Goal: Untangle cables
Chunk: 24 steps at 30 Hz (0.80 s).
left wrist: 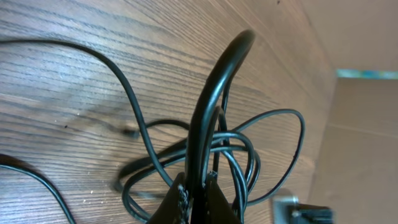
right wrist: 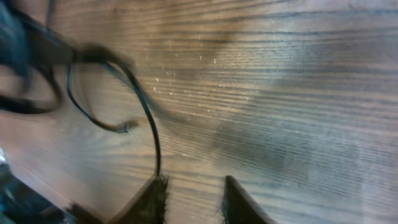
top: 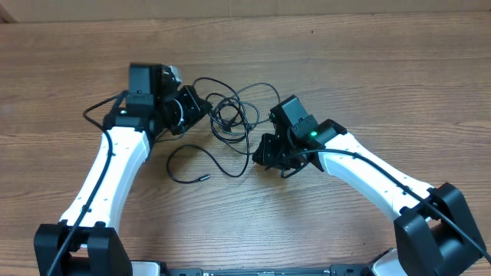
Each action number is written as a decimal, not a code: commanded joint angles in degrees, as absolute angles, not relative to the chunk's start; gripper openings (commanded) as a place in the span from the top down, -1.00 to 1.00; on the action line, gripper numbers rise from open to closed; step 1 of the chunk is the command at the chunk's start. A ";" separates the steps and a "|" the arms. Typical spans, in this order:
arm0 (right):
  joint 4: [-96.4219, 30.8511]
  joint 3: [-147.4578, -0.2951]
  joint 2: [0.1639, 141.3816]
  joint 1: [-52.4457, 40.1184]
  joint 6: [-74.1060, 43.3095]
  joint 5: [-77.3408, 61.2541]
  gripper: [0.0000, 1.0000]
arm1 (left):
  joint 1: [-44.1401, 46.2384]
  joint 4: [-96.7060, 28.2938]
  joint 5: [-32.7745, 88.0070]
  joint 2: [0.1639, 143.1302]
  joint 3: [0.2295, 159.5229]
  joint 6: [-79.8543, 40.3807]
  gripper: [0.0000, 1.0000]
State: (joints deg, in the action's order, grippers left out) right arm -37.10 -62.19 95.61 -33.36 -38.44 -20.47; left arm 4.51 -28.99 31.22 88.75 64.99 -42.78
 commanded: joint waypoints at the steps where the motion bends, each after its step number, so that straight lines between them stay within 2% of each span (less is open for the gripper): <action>1: -35.40 -60.82 94.41 -33.15 -39.20 -20.16 0.15 | 3.25 -28.93 35.86 88.88 64.90 -42.30 0.92; 5: -34.50 -60.36 94.41 -33.15 -39.20 -20.16 -0.04 | 3.22 -30.22 35.90 88.88 64.90 -40.64 0.92; 10: -33.61 -60.36 94.41 -33.15 -39.22 -20.16 -0.18 | 3.25 -31.48 36.10 88.88 64.90 -39.33 0.91; 19: -33.04 -60.38 94.41 -31.07 -38.54 -14.63 -0.16 | 3.29 -34.70 37.52 88.92 64.90 -27.44 0.92; 21: -33.30 -60.38 94.41 -30.09 -37.41 -15.27 -0.02 | 3.29 -36.32 37.50 88.92 64.90 -23.22 0.92; 24: -33.43 -60.69 94.39 -28.71 -29.69 -22.83 0.37 | 3.31 -38.61 37.52 88.95 64.90 -15.55 0.91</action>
State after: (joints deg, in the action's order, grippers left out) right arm -33.69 -60.86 95.61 -29.78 -35.77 -18.11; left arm 3.27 -37.69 35.73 88.75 64.97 -25.89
